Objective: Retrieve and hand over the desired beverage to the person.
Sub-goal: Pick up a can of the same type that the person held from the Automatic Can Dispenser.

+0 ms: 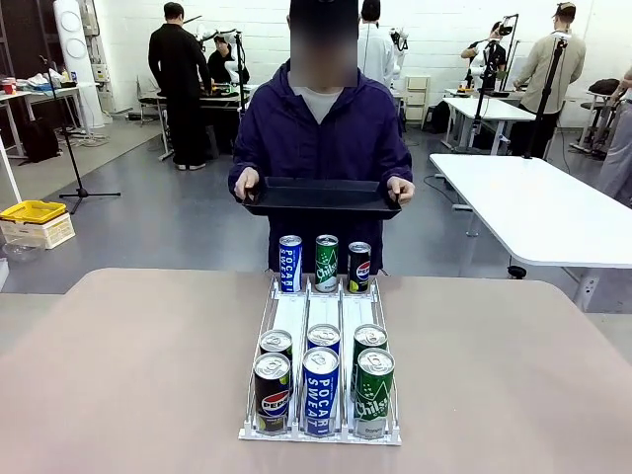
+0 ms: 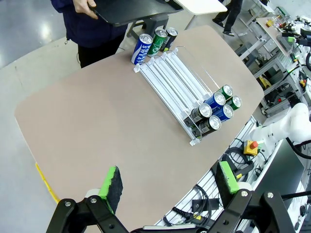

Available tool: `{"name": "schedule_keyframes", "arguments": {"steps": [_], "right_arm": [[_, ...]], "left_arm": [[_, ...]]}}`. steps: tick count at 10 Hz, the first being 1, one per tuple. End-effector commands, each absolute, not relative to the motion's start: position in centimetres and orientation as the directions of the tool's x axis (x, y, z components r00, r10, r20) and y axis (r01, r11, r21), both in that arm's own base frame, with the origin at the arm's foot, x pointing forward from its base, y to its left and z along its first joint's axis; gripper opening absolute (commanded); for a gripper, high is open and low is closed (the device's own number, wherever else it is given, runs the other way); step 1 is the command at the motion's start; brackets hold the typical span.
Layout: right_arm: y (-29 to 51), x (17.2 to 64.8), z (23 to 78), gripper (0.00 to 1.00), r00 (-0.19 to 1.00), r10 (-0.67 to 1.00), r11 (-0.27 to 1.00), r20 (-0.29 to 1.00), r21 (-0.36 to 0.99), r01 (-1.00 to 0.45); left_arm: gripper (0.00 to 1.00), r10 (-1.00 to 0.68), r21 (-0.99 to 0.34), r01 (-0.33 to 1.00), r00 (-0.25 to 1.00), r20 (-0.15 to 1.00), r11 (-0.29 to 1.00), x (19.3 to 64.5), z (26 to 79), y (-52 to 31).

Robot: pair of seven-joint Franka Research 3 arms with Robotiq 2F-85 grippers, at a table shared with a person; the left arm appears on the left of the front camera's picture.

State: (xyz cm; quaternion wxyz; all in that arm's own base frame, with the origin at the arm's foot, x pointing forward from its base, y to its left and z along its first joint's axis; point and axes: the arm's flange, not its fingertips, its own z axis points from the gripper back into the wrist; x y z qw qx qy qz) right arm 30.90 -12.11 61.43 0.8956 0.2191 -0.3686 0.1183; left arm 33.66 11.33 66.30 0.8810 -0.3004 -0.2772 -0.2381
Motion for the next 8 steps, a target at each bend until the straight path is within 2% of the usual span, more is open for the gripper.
{"name": "schedule_keyframes", "arguments": {"steps": [1,8], "right_arm": [[-12.29,31.09,61.16,1.00,0.698,0.049,0.863,0.714,0.322,-0.390],[-12.29,31.09,61.16,1.00,0.698,0.049,0.863,0.714,0.322,-0.390]], "left_arm": [[1.00,-0.257,-0.399,0.600,0.724,0.640,0.694,33.74,66.44,11.59],[1.00,-0.257,-0.399,0.600,0.724,0.640,0.694,33.74,66.44,11.59]]}}
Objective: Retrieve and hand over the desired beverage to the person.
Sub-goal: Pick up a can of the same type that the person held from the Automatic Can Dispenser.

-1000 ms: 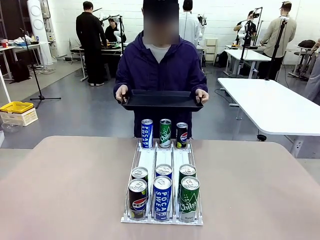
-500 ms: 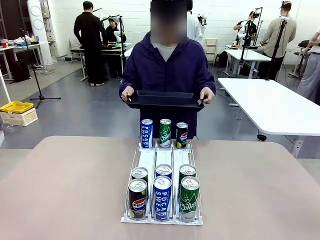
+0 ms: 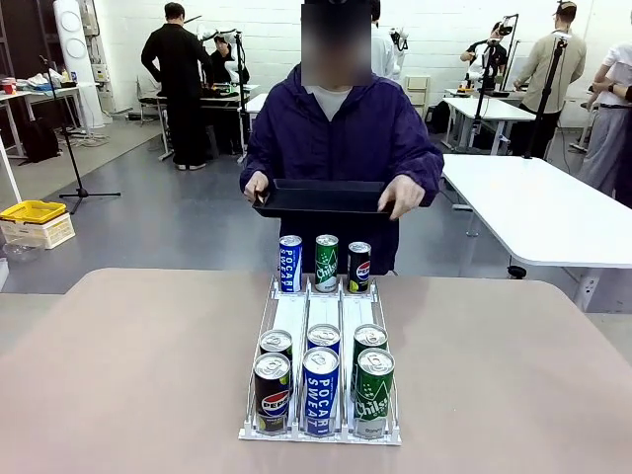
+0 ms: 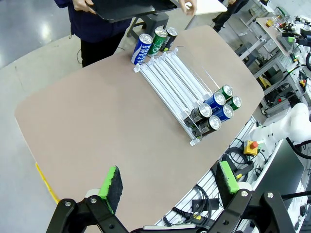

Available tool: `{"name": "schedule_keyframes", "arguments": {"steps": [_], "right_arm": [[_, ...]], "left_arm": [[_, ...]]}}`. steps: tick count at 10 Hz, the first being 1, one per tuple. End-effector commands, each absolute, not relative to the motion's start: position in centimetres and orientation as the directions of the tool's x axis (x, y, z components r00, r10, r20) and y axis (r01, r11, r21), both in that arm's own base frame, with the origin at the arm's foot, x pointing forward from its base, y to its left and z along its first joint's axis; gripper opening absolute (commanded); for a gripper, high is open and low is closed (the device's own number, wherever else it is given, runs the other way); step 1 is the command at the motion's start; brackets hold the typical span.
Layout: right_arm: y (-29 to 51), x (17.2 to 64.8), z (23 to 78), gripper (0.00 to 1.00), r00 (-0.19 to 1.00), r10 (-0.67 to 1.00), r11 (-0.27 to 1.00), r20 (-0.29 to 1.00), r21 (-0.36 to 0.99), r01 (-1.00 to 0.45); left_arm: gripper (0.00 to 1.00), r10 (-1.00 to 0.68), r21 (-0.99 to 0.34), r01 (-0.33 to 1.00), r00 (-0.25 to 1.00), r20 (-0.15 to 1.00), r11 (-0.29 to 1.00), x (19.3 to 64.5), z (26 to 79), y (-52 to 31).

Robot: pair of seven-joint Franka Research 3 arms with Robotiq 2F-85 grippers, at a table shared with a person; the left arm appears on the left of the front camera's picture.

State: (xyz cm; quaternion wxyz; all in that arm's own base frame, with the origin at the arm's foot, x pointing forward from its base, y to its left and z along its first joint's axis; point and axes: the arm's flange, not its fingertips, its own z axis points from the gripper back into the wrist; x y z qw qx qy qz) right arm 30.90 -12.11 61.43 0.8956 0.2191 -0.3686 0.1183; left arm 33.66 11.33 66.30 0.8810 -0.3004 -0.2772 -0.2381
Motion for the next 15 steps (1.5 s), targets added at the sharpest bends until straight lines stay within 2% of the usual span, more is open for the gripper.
{"name": "schedule_keyframes", "arguments": {"steps": [1,15], "right_arm": [[-12.29,31.09,61.16,1.00,0.698,0.049,0.863,0.714,0.322,-0.390],[-12.29,31.09,61.16,1.00,0.698,0.049,0.863,0.714,0.322,-0.390]], "left_arm": [[1.00,-0.257,-0.399,0.600,0.724,0.640,0.694,33.74,66.44,11.59],[1.00,-0.257,-0.399,0.600,0.724,0.640,0.694,33.74,66.44,11.59]]}}
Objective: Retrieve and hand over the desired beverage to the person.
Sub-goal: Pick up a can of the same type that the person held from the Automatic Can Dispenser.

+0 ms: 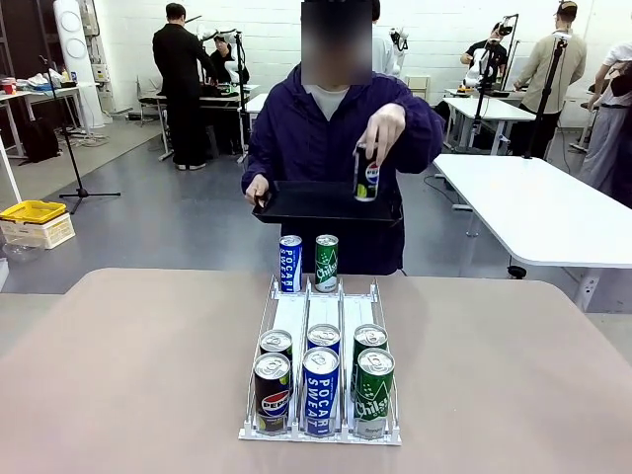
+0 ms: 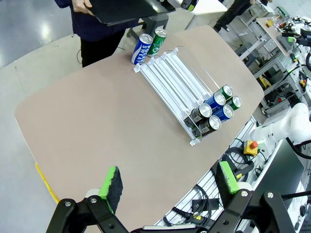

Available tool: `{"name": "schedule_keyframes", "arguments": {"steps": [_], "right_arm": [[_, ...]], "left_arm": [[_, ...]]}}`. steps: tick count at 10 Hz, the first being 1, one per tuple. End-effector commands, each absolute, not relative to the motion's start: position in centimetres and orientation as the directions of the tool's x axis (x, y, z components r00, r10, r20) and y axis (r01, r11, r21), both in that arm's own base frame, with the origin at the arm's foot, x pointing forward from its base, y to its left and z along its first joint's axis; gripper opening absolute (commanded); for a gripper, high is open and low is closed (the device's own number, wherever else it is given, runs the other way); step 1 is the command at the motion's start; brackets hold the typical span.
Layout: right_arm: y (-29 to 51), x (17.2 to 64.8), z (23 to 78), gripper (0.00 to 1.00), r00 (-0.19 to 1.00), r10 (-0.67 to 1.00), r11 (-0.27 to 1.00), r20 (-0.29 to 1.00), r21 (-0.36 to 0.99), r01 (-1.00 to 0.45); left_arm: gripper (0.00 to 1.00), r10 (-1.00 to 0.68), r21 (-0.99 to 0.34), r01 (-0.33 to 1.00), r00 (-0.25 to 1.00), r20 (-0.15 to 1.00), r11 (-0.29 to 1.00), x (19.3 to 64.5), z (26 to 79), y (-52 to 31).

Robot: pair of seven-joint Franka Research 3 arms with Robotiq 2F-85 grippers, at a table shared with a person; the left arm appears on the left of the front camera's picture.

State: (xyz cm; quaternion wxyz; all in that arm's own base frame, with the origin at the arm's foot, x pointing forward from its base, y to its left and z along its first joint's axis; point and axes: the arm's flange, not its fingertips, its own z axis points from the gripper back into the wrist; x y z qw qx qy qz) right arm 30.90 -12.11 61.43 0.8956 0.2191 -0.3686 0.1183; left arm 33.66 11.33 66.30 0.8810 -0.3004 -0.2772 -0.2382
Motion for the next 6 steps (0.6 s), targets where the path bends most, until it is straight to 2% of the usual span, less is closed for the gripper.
{"name": "schedule_keyframes", "arguments": {"steps": [1,6], "right_arm": [[-12.29,31.09,61.16,1.00,0.698,0.049,0.863,0.714,0.322,-0.390],[-12.29,31.09,61.16,1.00,0.698,0.049,0.863,0.714,0.322,-0.390]], "left_arm": [[1.00,-0.257,-0.399,0.600,0.724,0.640,0.694,33.74,66.44,11.59],[1.00,-0.257,-0.399,0.600,0.724,0.640,0.694,33.74,66.44,11.59]]}}
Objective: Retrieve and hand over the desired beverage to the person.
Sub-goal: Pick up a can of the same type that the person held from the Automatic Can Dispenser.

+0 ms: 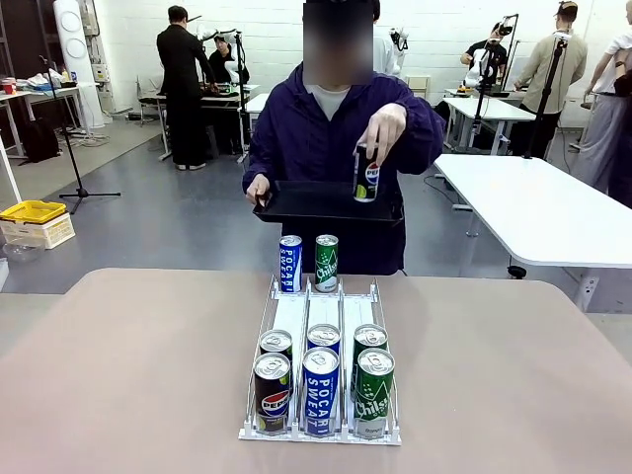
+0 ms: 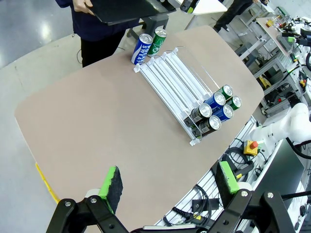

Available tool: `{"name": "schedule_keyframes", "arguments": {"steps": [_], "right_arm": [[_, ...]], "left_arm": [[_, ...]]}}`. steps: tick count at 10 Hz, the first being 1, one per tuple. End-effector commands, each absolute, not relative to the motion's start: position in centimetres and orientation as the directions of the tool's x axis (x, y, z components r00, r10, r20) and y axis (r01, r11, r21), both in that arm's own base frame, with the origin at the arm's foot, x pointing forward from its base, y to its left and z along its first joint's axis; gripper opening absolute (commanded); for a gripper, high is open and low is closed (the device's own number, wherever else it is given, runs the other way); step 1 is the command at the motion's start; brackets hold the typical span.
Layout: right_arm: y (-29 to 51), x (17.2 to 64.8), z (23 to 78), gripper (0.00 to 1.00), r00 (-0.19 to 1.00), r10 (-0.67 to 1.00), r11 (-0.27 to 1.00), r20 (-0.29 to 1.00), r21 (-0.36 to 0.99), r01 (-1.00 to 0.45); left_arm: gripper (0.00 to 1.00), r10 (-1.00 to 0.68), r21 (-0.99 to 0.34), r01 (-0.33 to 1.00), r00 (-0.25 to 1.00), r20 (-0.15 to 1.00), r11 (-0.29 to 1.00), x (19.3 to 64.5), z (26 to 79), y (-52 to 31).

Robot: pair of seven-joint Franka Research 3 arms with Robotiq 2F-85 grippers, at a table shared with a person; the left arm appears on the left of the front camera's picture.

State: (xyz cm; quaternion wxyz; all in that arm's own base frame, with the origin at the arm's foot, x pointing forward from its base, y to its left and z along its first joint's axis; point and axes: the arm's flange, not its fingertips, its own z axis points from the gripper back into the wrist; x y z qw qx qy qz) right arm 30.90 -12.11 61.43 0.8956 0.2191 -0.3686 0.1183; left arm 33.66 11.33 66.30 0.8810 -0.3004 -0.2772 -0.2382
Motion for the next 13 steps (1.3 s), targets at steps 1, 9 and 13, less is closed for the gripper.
{"name": "schedule_keyframes", "arguments": {"steps": [1,9,13], "right_arm": [[-12.29,31.09,61.16,1.00,0.698,0.049,0.863,0.714,0.322,-0.390],[-12.29,31.09,61.16,1.00,0.698,0.049,0.863,0.714,0.322,-0.390],[-12.29,31.09,61.16,1.00,0.698,0.049,0.863,0.714,0.322,-0.390]], "left_arm": [[1.00,-0.257,-0.399,0.600,0.724,0.640,0.694,33.74,66.44,11.59],[1.00,-0.257,-0.399,0.600,0.724,0.640,0.694,33.74,66.44,11.59],[1.00,-0.257,-0.399,0.600,0.724,0.640,0.694,33.74,66.44,11.59]]}}
